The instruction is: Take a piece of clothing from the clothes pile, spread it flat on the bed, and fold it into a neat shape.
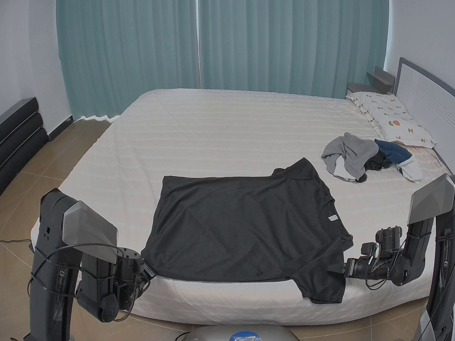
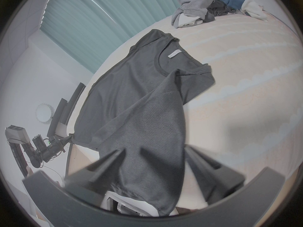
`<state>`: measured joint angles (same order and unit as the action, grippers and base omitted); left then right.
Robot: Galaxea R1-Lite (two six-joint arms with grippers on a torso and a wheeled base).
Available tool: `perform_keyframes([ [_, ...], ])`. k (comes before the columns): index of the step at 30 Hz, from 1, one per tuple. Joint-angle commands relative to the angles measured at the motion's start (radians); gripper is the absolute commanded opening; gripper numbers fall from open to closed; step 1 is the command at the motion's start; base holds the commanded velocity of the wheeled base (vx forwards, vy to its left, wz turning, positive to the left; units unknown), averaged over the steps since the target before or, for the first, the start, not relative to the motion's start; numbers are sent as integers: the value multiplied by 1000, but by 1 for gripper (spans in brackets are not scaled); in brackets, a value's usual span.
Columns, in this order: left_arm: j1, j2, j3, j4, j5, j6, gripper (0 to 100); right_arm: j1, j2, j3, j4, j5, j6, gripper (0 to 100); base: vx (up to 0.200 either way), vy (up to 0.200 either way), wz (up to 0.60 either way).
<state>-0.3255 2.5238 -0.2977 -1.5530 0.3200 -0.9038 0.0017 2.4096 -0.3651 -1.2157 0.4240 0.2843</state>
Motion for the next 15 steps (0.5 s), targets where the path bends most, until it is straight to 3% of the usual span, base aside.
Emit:
perform_keyframes([
  [1,2,-2,-1,-16,-2,-4,0,-2,-1,15,-1,-25,-4,0,0,0,0],
  [15,-1,-11,31,-18,21,3,0,-52,-101,107,21,-33,-4,0,0,0,0],
])
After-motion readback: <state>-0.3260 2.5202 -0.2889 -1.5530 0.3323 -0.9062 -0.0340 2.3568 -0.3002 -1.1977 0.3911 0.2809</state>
